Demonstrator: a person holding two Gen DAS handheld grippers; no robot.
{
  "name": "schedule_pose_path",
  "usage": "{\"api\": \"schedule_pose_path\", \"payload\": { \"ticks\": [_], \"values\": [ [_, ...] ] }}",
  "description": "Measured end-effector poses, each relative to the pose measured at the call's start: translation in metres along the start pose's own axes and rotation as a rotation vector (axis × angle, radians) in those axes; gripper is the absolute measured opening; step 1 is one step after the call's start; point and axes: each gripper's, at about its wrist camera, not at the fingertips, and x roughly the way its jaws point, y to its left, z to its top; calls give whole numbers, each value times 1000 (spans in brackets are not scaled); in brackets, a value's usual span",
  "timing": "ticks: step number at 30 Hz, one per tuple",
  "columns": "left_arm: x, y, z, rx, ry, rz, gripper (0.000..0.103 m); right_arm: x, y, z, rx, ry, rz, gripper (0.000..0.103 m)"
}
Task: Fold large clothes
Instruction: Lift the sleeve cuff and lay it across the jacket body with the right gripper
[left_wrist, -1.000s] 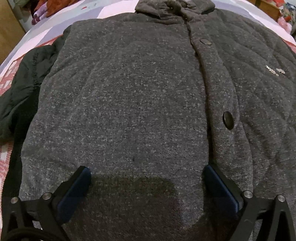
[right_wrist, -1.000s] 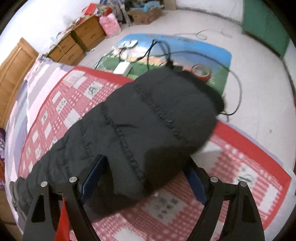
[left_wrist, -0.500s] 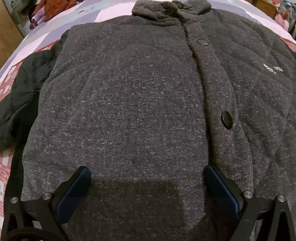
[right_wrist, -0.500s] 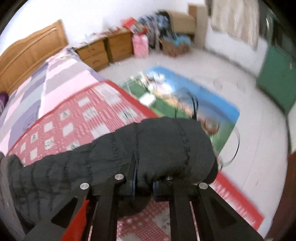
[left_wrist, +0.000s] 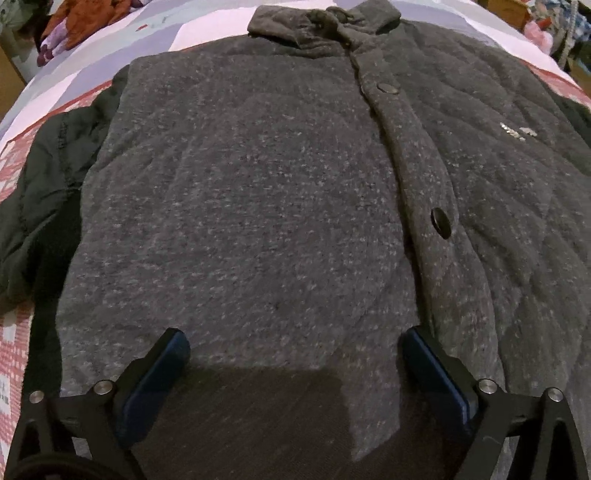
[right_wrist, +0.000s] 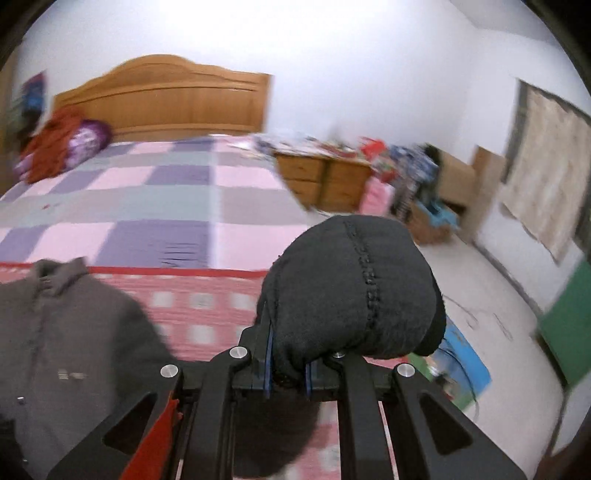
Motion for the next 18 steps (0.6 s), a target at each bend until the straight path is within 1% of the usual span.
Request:
{"api": "schedule_pose_path", "payload": {
  "ticks": [2,5,9,12,15,18],
  "values": [
    [-6,6,-2,-1,-14,-12,98,-2,43,4,-34,3,64,12],
    [-18,23,-3,-19,-36,-33,98,-4,103,5,-80,9,138,12],
    [-30,50,-7,-39,-60,-35,98,-5,187,-3,-142,22,232,12],
    [-37,72,-11,-58,-73,-33,98,-5,250,-16,-200,38,280,12],
    [-42,92,-16,-68,-86,-23,98,-4,315,-37,-292,62,328,12],
    [-43,105,-21,-64,-90,-18,98,-7,360,-58,-370,80,369,12]
  ]
}}
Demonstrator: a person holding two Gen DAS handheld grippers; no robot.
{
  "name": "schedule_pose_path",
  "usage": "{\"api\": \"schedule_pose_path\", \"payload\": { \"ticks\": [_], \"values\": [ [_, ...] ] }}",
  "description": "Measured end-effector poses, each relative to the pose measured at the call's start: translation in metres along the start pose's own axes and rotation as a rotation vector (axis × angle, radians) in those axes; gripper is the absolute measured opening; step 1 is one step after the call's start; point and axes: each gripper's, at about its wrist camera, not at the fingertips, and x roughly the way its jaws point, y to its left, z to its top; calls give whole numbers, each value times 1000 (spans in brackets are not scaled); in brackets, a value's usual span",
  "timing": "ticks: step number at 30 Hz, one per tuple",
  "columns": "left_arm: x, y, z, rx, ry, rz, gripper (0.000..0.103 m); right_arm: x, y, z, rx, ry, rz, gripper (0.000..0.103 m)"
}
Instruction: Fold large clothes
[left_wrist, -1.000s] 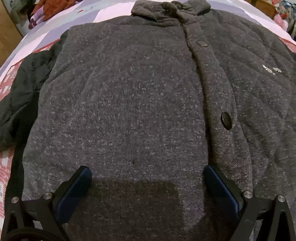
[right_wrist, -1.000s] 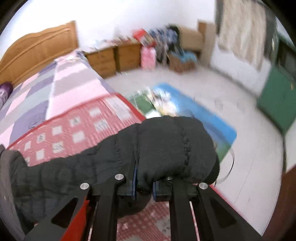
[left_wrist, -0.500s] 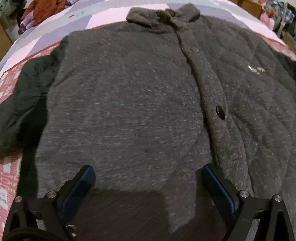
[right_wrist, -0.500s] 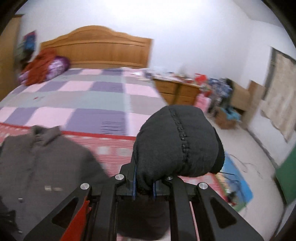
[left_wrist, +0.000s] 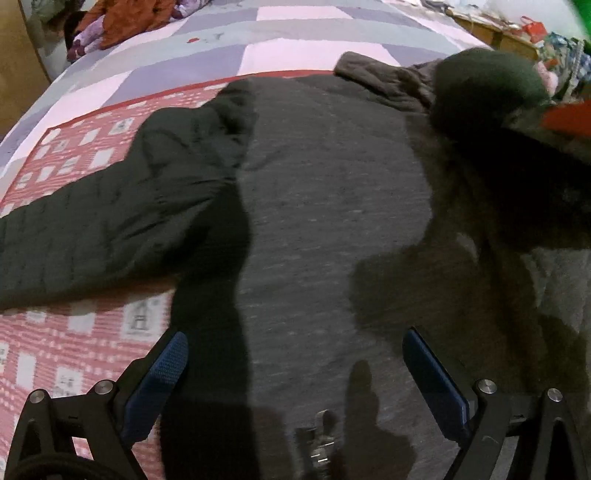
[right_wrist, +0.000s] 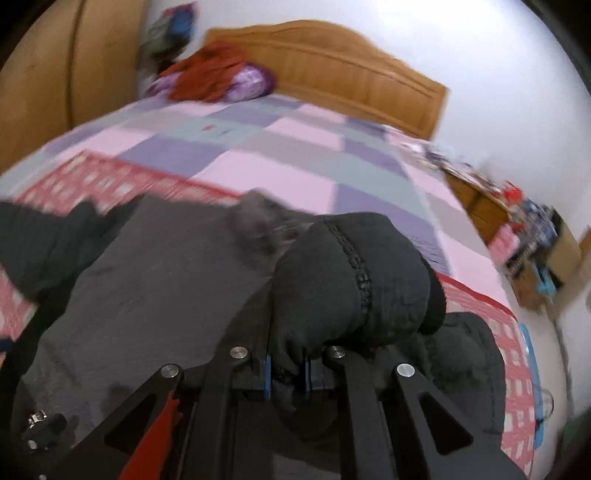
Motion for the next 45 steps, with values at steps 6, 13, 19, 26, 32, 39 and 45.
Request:
{"api": "schedule_pose_path", "payload": {
  "ticks": [6,13,19,26,32,39,45],
  "values": [
    [5,19,-4,-25,10,-8,98,24,48,-4,-55,60,20,12],
    [8,25,-7,-42,14,-27,98,31,55,11,2,52,19,12],
    [10,23,-9,-29,17,-32,98,30,69,37,66,31,42,12],
    [8,27,-8,-38,19,-31,98,70,83,31,65,210,145,29],
    [8,28,-6,-40,13,-31,98,39,78,20,28,146,214,64],
    [5,19,7,-17,-17,-43,98,-22,-6,-32,100,25,-39,67],
    [5,-6,31,31,-57,-51,98,-12,-128,-105,329,190,-290,67]
  ]
}}
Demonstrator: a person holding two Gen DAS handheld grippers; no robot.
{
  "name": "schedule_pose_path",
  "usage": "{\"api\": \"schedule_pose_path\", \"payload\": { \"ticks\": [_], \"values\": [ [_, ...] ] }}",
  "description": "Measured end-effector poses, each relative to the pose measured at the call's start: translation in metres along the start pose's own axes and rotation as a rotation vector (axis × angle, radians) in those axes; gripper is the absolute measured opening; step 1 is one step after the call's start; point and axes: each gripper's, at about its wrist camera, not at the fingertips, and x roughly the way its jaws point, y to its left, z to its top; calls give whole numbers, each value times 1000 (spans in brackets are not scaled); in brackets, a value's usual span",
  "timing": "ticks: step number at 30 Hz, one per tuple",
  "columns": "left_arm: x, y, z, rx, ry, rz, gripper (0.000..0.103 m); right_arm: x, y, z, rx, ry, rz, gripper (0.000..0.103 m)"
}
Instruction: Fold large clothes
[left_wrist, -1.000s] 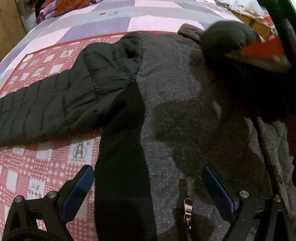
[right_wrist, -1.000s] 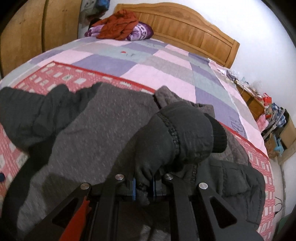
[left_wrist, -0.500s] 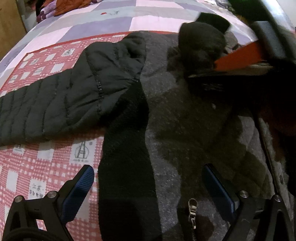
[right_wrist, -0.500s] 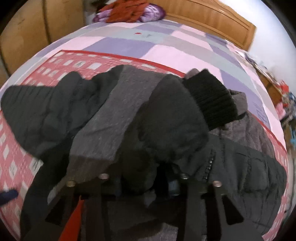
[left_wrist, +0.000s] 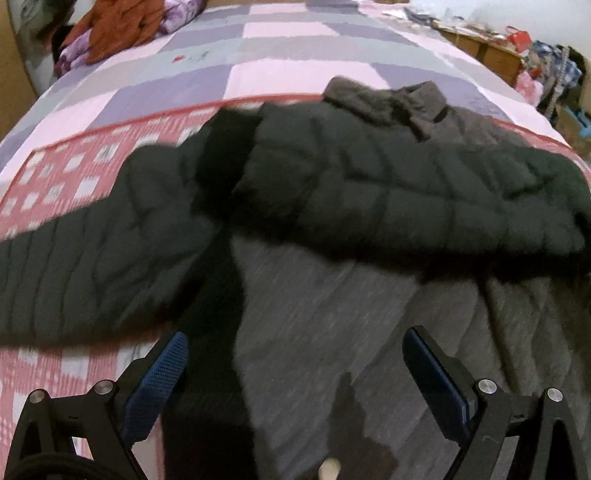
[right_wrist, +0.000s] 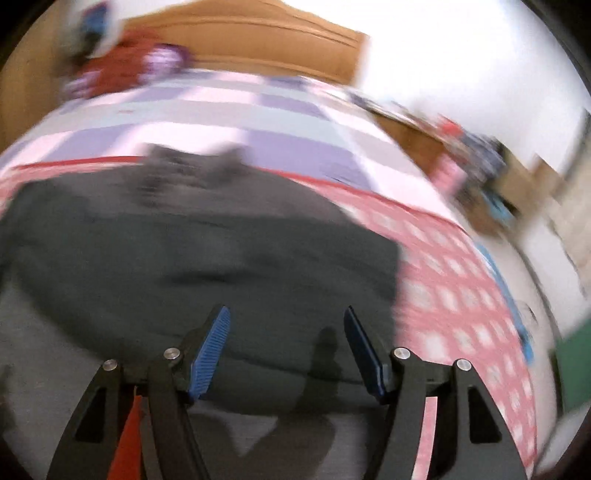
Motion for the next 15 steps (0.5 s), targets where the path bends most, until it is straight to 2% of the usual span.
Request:
{"api": "schedule_pose_path", "payload": {
  "ticks": [1,3,7,12,15],
  "values": [
    [1,-3,5,5,-7,-3,98,9,-11,-5,-1,29,-1,67],
    [2,-10,17,2,-19,-4,98,32,-26,-20,-54,118,57,68],
    [5,-14,35,-25,-46,11,98,27,-31,-31,-159,58,98,68],
    [2,-5,57,-85,-94,57,98,27,-36,-33,-158,46,132,68],
    [8,4,74,-118,-85,55,98,22,-32,-33,-172,34,142,68]
  ]
}}
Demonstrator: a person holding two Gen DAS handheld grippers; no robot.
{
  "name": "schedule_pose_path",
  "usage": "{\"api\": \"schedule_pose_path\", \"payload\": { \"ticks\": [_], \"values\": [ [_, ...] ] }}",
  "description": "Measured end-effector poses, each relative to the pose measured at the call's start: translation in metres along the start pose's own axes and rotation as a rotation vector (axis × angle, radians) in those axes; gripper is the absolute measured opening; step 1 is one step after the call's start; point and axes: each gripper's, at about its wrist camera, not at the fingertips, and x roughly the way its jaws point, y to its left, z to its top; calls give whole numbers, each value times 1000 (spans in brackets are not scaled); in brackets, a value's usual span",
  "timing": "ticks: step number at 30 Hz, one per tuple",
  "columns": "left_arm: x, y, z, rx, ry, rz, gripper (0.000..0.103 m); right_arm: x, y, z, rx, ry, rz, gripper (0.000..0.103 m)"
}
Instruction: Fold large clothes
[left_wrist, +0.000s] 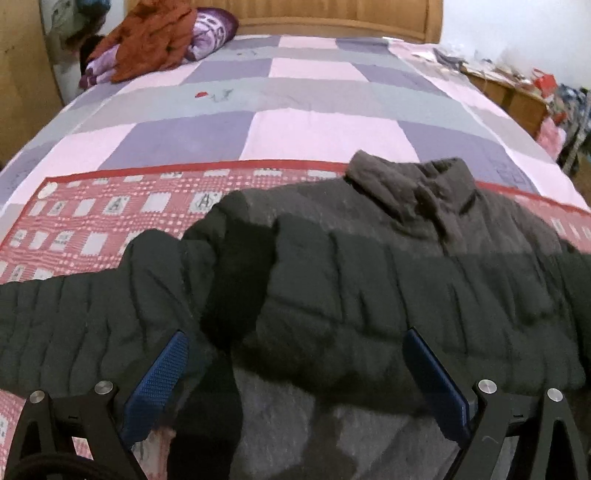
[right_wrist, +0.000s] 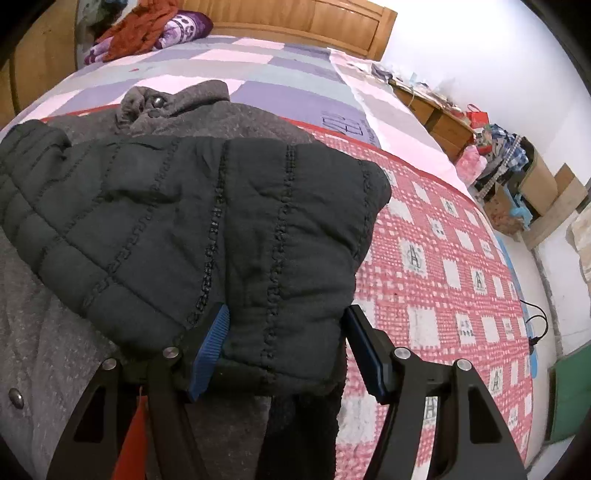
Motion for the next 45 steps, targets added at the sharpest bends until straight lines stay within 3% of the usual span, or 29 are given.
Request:
{"api": "schedule_pose_path", "payload": {
  "ticks": [7,10,13,15,20,25,28,33,36,39,42,43,45],
  "values": [
    [28,-29,48,99,-20,41,98,-3,0,1,-9,-4,12,68],
    [66,-28,50,106,87,118,98,-1,1,4,-21,-4,15,68],
    [101,-10,18,118,228,207,97,-2,1,4,-36,-6,20,68],
    [103,7,-17,83,260,175,98,-4,-3,0,-36,-11,37,68],
    [77,15,-53,78,180,179,99,-5,-16,-10,0,-11,75,68],
    [63,16,-48,64,157,183,98,-12,-14,-6,-1,-27,73,68],
    [38,1,-37,89,80,164,94,-24,-16,0,19,-67,72,68],
    [19,-53,-9,150,-17,14,94,-41,-6,28,39,-170,89,68],
    [33,-89,8,159,-9,-51,94,-34,14,55,19,-170,116,68],
    [58,-108,12,176,51,-32,94,-25,42,77,-43,-178,130,68],
    [96,-84,2,144,166,75,94,-2,59,90,-112,-128,146,68],
    [105,-70,-2,135,188,84,94,10,57,91,-127,-97,126,68],
    [103,-44,-10,141,169,28,89,36,30,88,-97,-27,40,67]
  ]
}}
